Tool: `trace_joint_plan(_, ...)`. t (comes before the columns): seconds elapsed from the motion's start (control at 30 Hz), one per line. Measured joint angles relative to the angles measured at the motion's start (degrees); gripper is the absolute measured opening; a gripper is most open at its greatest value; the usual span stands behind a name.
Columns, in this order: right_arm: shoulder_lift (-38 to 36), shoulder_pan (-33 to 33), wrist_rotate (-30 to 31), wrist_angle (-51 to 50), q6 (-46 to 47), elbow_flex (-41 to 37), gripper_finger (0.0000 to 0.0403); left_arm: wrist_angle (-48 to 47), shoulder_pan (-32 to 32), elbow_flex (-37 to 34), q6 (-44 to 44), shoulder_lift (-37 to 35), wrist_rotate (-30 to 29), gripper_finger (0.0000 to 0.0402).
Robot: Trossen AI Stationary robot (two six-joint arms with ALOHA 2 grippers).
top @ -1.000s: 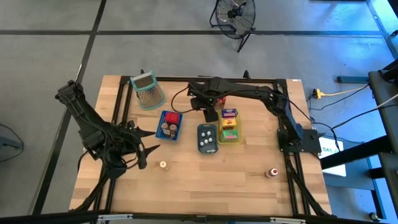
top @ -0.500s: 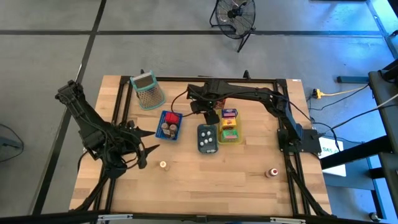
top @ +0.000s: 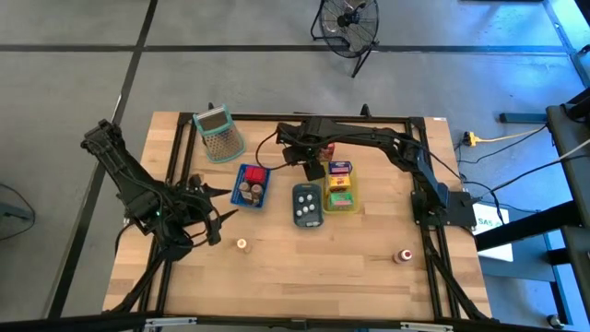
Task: Pick & Place Kitchen Items
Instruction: Put the small black food coloring into the green bin
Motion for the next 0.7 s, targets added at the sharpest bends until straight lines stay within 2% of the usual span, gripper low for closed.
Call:
trace_joint_plan(0.1,0.5,-0.1,3.2,-0.1,0.0,0.0,0.0222,0.0,1.0,0.0,1.3,0.0,0.3,0.0253)
trace_joint_plan(0.7,0.6,0.1,1.9,-0.5,0.2,0.0,0.0222,-0.1,1.2,0.0,-0.4,0.0,4.0,0.0253)
